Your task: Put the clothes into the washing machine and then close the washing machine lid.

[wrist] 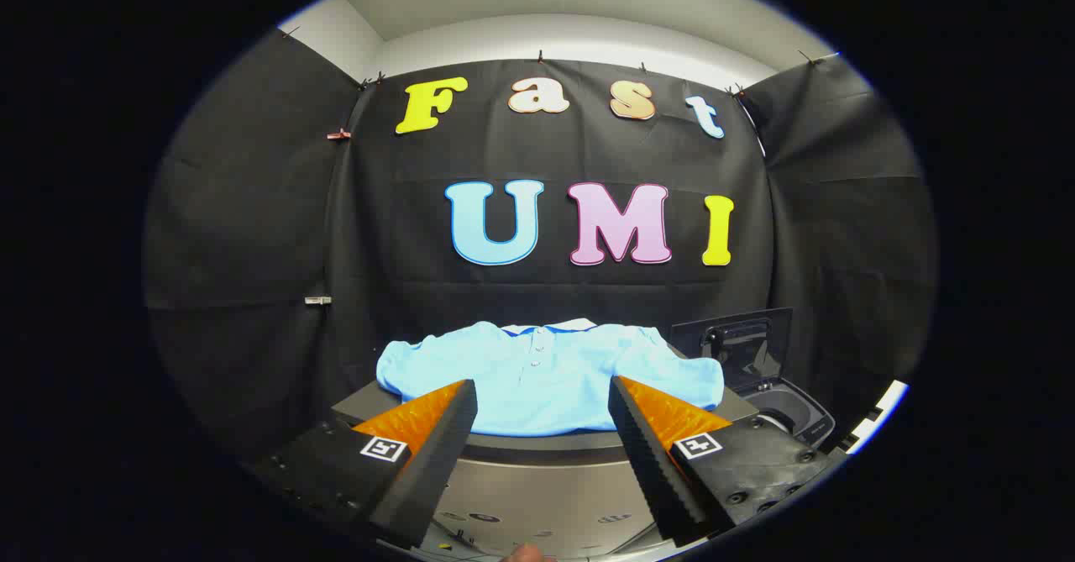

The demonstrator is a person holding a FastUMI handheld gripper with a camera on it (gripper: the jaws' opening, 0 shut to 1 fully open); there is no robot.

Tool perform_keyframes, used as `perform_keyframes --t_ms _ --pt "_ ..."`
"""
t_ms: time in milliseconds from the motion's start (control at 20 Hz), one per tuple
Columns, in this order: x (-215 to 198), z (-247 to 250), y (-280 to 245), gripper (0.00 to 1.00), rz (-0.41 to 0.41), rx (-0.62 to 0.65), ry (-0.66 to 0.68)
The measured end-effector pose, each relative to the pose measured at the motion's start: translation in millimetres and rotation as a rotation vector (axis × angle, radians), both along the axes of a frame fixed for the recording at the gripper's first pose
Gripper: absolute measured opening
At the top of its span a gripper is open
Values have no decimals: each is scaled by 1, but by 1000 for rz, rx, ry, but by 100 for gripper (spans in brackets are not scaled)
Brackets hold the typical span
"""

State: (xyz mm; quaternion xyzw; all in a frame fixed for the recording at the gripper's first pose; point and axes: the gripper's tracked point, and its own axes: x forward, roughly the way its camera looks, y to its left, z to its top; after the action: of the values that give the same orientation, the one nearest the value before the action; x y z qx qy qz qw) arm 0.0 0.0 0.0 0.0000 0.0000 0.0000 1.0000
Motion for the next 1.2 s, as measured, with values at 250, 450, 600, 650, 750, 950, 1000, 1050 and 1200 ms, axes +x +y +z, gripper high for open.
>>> perform_keyframes --t_ms 250,450,600,650,750,950,1000,1050,1200 --pt "1 0 0 99 -3 -1 -2" --pt "1 0 -1 99 -4 -2 -3" --pt "2 -1 0 99 -2 3 -1" --pt "2 -1 0 99 -2 4 0" --pt "3 0 0 99 0 6 -1" --pt "9 3 1 99 0 9 5" --pt "13 0 -2 99 -10 4 19" --pt "17 -2 -2 99 -11 0 35" --pt "33 -5 -1 99 -11 -1 76"
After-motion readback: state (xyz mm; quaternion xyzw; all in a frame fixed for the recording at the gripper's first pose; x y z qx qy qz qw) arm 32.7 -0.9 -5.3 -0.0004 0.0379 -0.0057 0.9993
